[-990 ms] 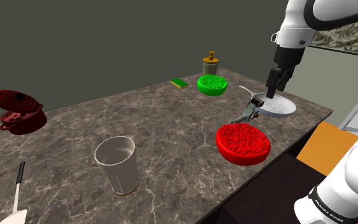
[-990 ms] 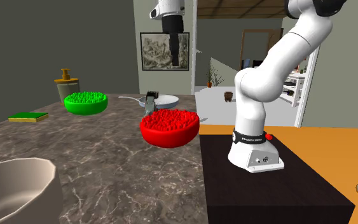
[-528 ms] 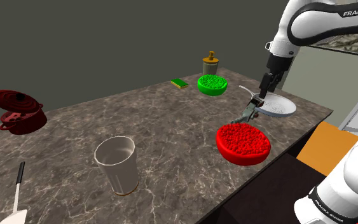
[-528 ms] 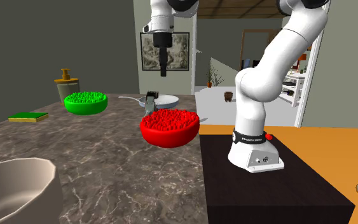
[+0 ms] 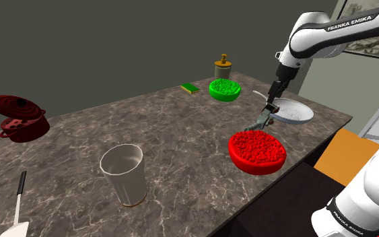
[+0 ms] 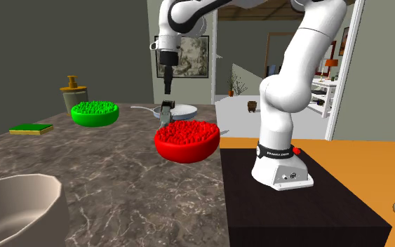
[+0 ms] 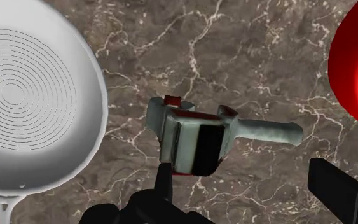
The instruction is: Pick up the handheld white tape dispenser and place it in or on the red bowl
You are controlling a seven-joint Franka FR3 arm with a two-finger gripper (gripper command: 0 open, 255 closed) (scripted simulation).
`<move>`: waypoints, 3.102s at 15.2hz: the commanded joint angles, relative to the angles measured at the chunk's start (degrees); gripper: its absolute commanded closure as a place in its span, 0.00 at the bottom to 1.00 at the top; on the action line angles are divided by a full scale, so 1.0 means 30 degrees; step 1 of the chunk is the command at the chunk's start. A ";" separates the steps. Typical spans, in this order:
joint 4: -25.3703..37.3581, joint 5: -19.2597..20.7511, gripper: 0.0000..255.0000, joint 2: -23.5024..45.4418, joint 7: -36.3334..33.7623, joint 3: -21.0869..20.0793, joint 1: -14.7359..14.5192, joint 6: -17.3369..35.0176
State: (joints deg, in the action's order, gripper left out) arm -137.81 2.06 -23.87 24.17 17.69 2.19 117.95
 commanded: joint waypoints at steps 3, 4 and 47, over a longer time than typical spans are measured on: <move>0.0769 -0.0706 0.00 0.1968 0.1642 0.1056 -0.0160 0.1535; 0.0613 -0.0750 0.00 0.2090 0.1676 0.1075 -0.0178 0.1806; 0.3612 -0.0545 1.00 0.1237 0.1040 0.0632 -0.0226 -0.1989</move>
State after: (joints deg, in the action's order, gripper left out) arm -127.64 0.39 -20.05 27.28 19.59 1.49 112.73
